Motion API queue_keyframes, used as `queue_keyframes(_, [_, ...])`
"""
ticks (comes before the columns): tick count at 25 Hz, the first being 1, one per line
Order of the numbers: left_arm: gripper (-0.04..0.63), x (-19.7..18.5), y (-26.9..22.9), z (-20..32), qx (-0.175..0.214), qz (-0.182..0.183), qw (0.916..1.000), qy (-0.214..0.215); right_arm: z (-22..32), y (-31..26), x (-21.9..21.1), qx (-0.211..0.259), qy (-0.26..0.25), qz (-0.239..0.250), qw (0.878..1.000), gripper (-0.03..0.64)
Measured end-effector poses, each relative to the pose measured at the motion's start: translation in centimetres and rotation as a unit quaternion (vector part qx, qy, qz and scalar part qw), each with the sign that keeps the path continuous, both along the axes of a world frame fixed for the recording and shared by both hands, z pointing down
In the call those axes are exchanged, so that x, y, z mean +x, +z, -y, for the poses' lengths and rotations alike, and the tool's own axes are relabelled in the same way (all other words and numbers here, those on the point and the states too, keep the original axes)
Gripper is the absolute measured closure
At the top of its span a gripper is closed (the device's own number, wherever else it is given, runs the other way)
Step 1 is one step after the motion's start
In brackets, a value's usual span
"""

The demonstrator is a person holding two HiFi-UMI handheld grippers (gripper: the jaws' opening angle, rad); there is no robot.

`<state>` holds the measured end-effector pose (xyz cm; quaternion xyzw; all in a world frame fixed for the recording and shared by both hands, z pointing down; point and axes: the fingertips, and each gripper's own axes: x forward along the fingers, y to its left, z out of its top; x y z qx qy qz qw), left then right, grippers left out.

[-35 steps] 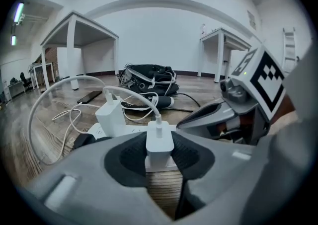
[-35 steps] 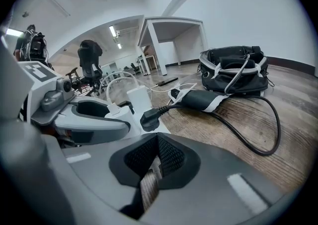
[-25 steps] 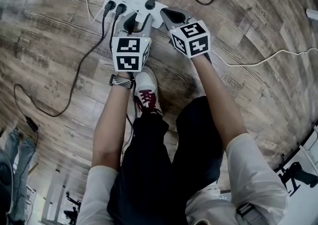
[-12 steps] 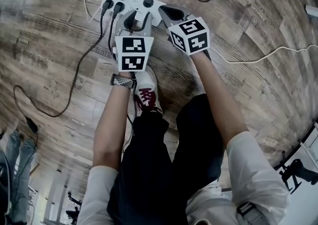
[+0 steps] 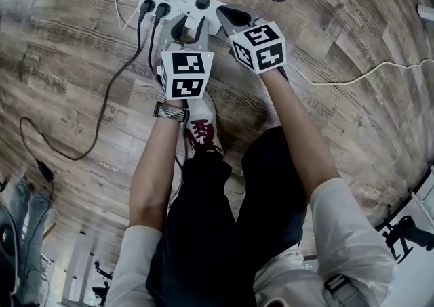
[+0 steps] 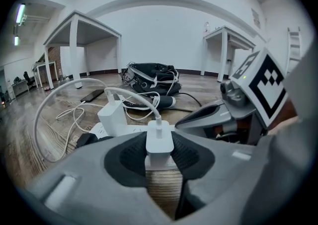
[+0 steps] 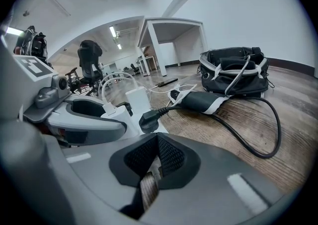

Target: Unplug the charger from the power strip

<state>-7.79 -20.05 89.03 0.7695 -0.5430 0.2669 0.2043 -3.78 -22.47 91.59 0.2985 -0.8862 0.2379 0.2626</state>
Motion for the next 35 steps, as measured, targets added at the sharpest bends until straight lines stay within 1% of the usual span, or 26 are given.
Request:
queue_keyframes(5, [0.456, 0.0, 0.0, -0.1, -0.002, -0.004, 1.0000, -0.007, 0.0, 0.0, 0.1, 0.001, -0.002, 0.000, 1.000, 0.615])
queue_keyframes(8, [0.457, -0.1, -1.1, 0.1, 0.016, -0.014, 0.9997, -0.012, 0.0, 0.0, 0.0, 0.003, -0.002, 0.000, 1.000, 0.615])
queue_keyframes(10, [0.456, -0.1, -2.0, 0.3, 0.024, -0.028, 0.9992, -0.015, 0.0, 0.0, 0.0, 0.003, -0.003, 0.001, 1.000, 0.615])
queue_keyframes(11, [0.457, -0.1, -2.2, 0.4, 0.022, -0.042, 0.9987, -0.018, 0.1, 0.0, 0.0, 0.002, -0.002, 0.001, 1.000, 0.615])
queue_keyframes(13, [0.457, -0.2, -2.2, 0.4, 0.013, -0.080, 0.9963, -0.028, 0.1, 0.0, 0.1, 0.003, -0.001, 0.000, 1.000, 0.615])
queue_keyframes(15, [0.456, -0.4, -2.0, 0.1, 0.003, -0.119, 0.9921, -0.040, 0.1, 0.0, 0.0, 0.002, -0.001, 0.000, 1.000, 0.615])
queue_keyframes(18, [0.456, -0.7, -1.9, -0.3, -0.006, -0.165, 0.9850, -0.049, 0.1, 0.0, 0.0, 0.002, -0.002, 0.000, 1.000, 0.615])
queue_keyframes(20, [0.456, -0.7, -2.0, -0.3, -0.006, -0.200, 0.9786, -0.049, 0.1, 0.0, 0.0, 0.003, -0.001, -0.001, 1.000, 0.615])
queue_keyframes(23, [0.456, -0.7, -1.9, -0.2, -0.009, -0.255, 0.9657, -0.050, 0.1, 0.0, 0.0, 0.004, 0.000, -0.003, 1.000, 0.615])
queue_keyframes(25, [0.456, -0.8, -1.4, -0.2, -0.020, -0.275, 0.9599, -0.051, 0.1, 0.0, 0.0, 0.004, 0.001, -0.002, 1.000, 0.615])
queue_keyframes(28, [0.456, -1.0, -0.7, -0.2, -0.031, -0.288, 0.9555, -0.054, 0.1, 0.0, 0.0, 0.005, 0.001, -0.002, 1.000, 0.615])
queue_keyframes(30, [0.456, -1.1, -0.6, -0.1, -0.029, -0.290, 0.9554, -0.051, 0.1, 0.0, 0.0, 0.006, 0.001, -0.002, 1.000, 0.615])
queue_keyframes(32, [0.454, -1.1, -0.7, 0.0, -0.021, -0.282, 0.9580, -0.046, 0.1, 0.0, 0.0, 0.007, 0.002, -0.002, 1.000, 0.615])
queue_keyframes(35, [0.446, -1.3, -0.5, 0.4, -0.012, -0.256, 0.9657, -0.043, 0.1, -0.1, 0.0, 0.007, 0.002, -0.002, 1.000, 0.615])
